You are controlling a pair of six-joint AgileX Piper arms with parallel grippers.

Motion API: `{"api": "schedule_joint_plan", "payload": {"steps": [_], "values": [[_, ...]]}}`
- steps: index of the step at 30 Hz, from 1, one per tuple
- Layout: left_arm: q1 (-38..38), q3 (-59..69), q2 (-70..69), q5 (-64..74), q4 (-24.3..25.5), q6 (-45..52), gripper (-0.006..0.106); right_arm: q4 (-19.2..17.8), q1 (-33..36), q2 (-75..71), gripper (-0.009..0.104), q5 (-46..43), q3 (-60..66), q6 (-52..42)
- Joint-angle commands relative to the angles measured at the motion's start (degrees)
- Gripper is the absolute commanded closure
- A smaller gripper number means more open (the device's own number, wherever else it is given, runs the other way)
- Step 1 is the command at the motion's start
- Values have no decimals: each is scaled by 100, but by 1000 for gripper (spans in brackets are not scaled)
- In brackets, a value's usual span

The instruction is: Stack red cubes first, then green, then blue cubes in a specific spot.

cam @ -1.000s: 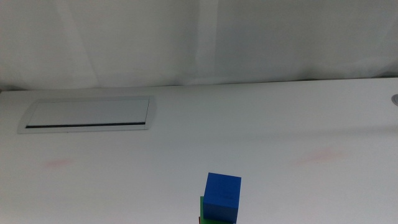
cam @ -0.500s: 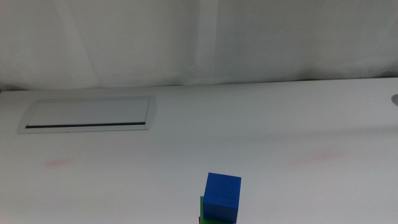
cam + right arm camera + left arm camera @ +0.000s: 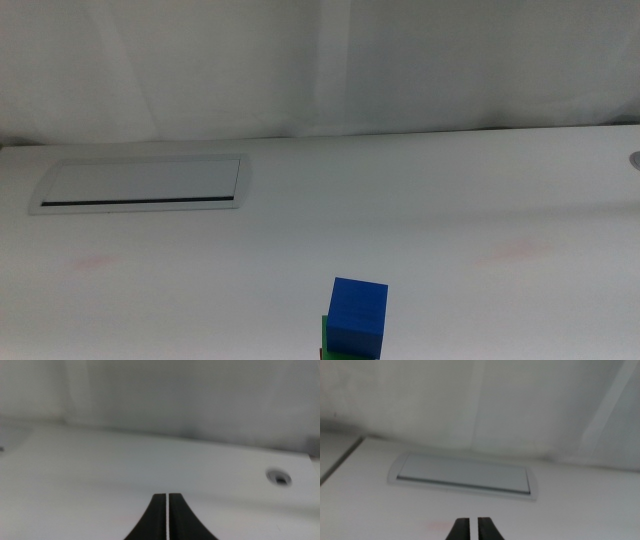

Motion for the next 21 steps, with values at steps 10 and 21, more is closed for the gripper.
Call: {"api": "schedule_joint_plan", "payload": {"steps": [10,21], "values": [[-25,1191,-9,-1584,-40,94,103,-93,-26,10,97,-1909,1178,12],[-25,2242,-9,-2748,-53,94,103,-93,-26,10,97,-2500,2017,1]]}}
